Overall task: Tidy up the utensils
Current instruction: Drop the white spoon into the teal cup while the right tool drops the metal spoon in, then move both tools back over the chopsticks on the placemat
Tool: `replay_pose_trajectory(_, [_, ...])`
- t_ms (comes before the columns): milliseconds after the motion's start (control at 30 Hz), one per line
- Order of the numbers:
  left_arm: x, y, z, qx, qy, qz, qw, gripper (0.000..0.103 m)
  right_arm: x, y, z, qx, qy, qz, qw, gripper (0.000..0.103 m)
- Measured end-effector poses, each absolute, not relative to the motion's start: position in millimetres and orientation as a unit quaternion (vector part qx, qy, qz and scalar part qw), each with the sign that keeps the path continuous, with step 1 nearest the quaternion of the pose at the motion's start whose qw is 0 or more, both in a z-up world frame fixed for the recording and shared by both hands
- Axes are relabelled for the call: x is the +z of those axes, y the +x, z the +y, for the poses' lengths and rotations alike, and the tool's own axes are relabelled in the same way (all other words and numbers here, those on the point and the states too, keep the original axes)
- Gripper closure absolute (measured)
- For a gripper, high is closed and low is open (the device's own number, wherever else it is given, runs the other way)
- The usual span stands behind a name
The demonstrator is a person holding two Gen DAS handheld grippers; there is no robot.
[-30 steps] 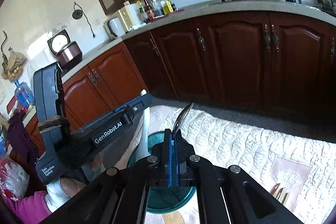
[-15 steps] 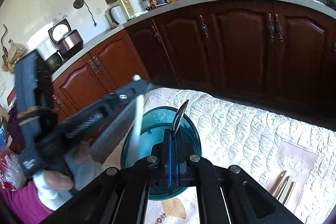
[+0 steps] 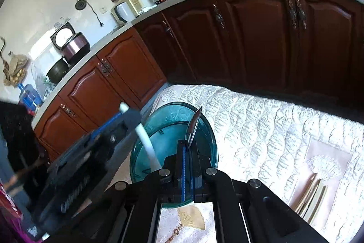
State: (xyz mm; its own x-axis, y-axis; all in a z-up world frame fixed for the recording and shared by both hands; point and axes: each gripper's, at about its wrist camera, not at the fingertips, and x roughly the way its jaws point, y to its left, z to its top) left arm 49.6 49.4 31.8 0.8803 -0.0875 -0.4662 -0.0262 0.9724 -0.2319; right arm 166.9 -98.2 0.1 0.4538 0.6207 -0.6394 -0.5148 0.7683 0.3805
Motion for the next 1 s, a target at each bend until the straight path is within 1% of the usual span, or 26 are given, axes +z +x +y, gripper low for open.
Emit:
replay_pose_trajectory(133, [21.6,49.9,45.5,-0.02,-0.107,0.268,0.957,0.091,-3.7,169.9,-99.6,0.327,0.07,0.414,0.847,0.101])
replay_pose_trajectory(367, [5.8,50.0,42.2,-0.024,-0.097,0.3,0.949,0.091,9.0,161.0,-109.1,0.324,0.072,0.404,0.853,0.099])
replay_pose_trajectory(400, [4.7,49.8,42.3,-0.028,-0.097,0.304,0.947,0.091,10.6,160.0,-111.3,0.322,0.075,0.403,0.853,0.097])
replay_pose_trajectory(433, [5.0,48.6,42.4,-0.027,-0.096,0.307,0.946,0.09,12.6,158.1,-114.7,0.321,0.08,0.402,0.854,0.092])
replay_pose_trajectory(467, [5.9,47.5,42.5,-0.029,-0.096,0.308,0.946,0.086,14.2,156.5,-117.7,0.32,0.083,0.4,0.855,0.089])
replay_pose_trajectory(500, [7.2,46.5,42.9,-0.031,-0.096,0.309,0.946,0.081,16.6,153.3,-121.2,0.32,0.085,0.397,0.856,0.082])
replay_pose_trajectory(533, [8.7,44.3,43.9,-0.033,-0.096,0.31,0.945,0.068,18.6,150.2,-124.5,0.319,0.086,0.395,0.857,0.078])
replay_pose_trajectory(567, [11.5,41.5,45.4,-0.035,-0.099,0.309,0.945,0.061,20.5,146.9,-127.8,0.316,0.085,0.393,0.859,0.077])
replay_pose_trajectory(867, [40.1,14.1,42.0,-0.036,-0.083,0.305,0.948,0.056,28.1,109.7,-172.7,0.27,0.065,0.382,0.882,0.077])
replay_pose_trajectory(900, [42.5,10.4,38.6,-0.037,-0.078,0.305,0.948,0.056,28.7,104.2,-177.8,0.26,0.06,0.378,0.886,0.074])
replay_pose_trajectory(933, [44.3,8.3,35.3,-0.037,-0.073,0.306,0.948,0.055,29.1,98.4,-183.6,0.25,0.057,0.374,0.891,0.069])
replay_pose_trajectory(1000, [47.1,2.6,28.0,-0.043,-0.068,0.308,0.948,0.055,28.8,88.9,-194.3,0.237,0.056,0.37,0.896,0.063])
